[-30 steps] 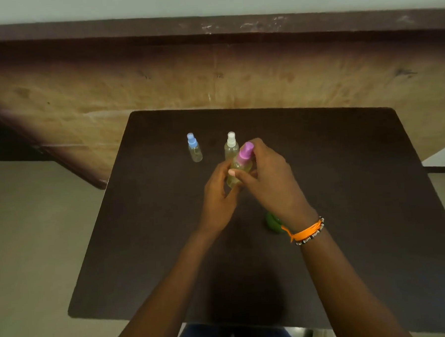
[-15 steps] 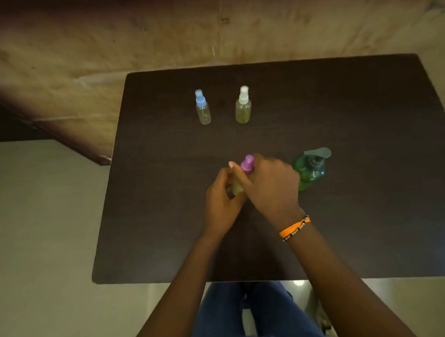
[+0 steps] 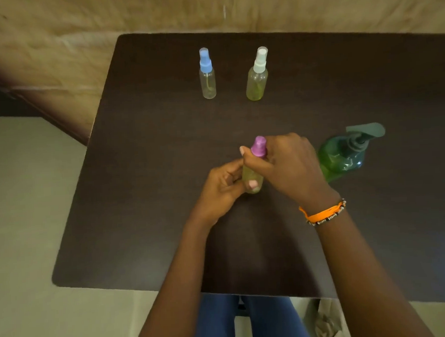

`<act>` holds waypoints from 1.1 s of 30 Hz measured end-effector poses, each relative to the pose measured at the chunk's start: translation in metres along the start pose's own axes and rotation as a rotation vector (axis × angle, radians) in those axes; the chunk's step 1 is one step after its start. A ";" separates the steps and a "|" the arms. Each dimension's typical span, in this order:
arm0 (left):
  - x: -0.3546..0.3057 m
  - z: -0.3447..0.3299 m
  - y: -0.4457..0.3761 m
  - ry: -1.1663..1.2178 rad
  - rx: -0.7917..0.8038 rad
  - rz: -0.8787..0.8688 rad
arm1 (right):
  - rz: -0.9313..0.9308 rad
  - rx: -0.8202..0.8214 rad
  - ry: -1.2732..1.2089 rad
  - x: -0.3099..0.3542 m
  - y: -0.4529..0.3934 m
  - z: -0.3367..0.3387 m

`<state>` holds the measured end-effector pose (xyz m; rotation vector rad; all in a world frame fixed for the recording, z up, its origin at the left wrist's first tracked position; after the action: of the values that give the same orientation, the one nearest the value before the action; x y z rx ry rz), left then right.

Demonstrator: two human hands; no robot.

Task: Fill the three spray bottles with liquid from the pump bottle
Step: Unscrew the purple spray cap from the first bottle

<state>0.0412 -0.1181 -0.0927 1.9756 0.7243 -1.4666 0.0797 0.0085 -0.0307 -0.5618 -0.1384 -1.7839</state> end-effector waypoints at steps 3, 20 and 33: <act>0.003 0.009 -0.002 0.016 0.118 0.028 | 0.109 0.001 -0.119 -0.007 0.000 -0.002; 0.031 -0.004 -0.006 -0.306 -0.343 -0.409 | -0.082 -0.407 0.047 -0.005 0.011 -0.035; 0.019 -0.010 0.007 0.019 0.222 -0.291 | 0.228 -0.075 -0.385 -0.028 0.023 0.007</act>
<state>0.0574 -0.1136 -0.1080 2.1187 0.9229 -1.7654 0.1081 0.0291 -0.0416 -0.9354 -0.2621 -1.4503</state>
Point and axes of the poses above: each hand's wrist, its own y-axis away from the middle knuckle, its own z-axis out of the back of the hand, x = y × z, the point moved 1 cm from there along -y, towards the middle knuckle, and after that the axes turned 3 degrees about y, right-handed, at the moved point
